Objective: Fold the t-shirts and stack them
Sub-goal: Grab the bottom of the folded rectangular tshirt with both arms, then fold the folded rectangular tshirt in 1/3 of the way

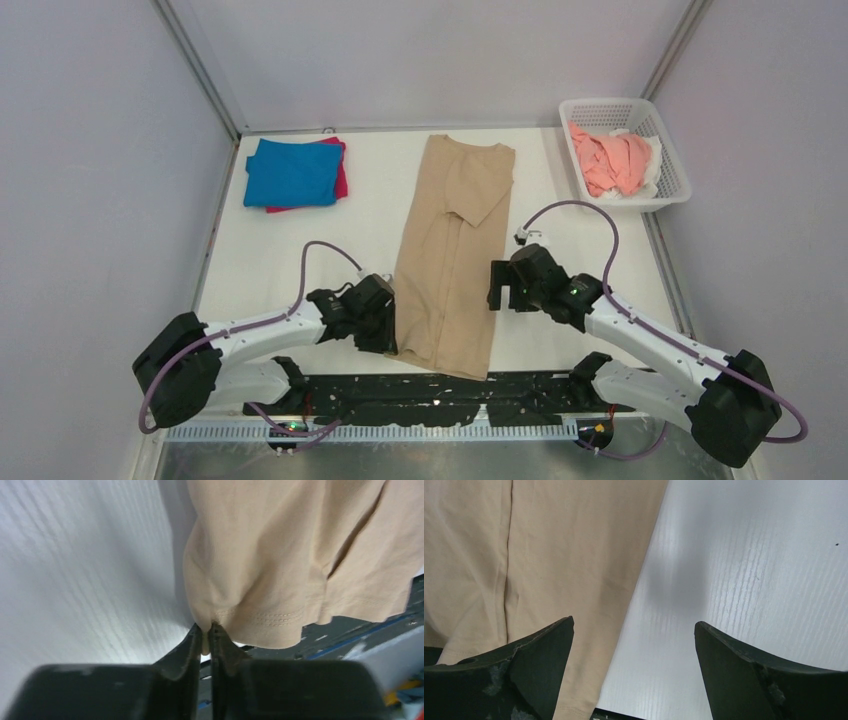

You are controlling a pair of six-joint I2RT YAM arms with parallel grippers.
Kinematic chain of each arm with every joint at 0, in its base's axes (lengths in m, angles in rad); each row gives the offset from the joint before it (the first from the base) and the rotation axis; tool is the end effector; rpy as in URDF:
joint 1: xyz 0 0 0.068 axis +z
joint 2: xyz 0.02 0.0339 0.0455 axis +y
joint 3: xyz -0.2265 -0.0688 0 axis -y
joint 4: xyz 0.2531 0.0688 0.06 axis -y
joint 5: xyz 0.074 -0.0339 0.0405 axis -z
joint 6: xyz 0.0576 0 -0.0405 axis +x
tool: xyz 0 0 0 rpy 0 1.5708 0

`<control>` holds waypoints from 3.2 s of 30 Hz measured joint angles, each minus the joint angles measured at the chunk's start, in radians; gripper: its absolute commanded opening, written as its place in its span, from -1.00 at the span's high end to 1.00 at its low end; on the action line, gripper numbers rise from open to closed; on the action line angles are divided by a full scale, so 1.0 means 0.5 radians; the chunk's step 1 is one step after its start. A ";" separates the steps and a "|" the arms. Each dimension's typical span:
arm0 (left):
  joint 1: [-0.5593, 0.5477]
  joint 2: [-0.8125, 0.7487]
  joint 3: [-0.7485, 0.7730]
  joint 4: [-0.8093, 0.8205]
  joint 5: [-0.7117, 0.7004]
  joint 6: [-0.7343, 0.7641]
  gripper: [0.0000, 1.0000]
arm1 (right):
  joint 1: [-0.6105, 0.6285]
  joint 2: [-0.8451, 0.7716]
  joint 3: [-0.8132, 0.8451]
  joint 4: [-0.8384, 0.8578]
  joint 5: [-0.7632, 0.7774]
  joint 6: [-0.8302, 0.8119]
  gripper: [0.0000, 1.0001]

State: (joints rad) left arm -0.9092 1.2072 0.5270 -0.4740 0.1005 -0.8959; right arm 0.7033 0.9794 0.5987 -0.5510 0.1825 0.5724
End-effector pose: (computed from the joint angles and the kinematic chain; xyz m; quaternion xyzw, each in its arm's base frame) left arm 0.1350 -0.1827 0.0926 0.0169 0.9771 -0.1926 0.0894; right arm 0.1814 0.1401 0.1583 -0.0333 0.9453 0.1168 0.3028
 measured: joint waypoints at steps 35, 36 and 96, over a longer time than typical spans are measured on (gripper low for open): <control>0.003 -0.201 -0.115 -0.088 -0.028 -0.078 1.00 | 1.396 0.555 -0.003 -0.102 -0.105 0.543 0.87; 0.003 -0.249 -0.139 -0.105 -0.030 -0.079 1.00 | 1.427 0.550 -0.003 -0.101 -0.079 0.555 0.88; 0.847 1.647 2.286 -0.423 0.041 0.655 0.89 | -0.488 1.159 0.696 0.710 0.028 -0.309 0.88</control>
State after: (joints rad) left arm -0.4858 2.0308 1.6699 -0.6857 0.1211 -0.5682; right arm 0.4595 1.5589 0.9466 -0.1959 0.1967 0.4179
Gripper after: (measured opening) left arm 0.018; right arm 0.068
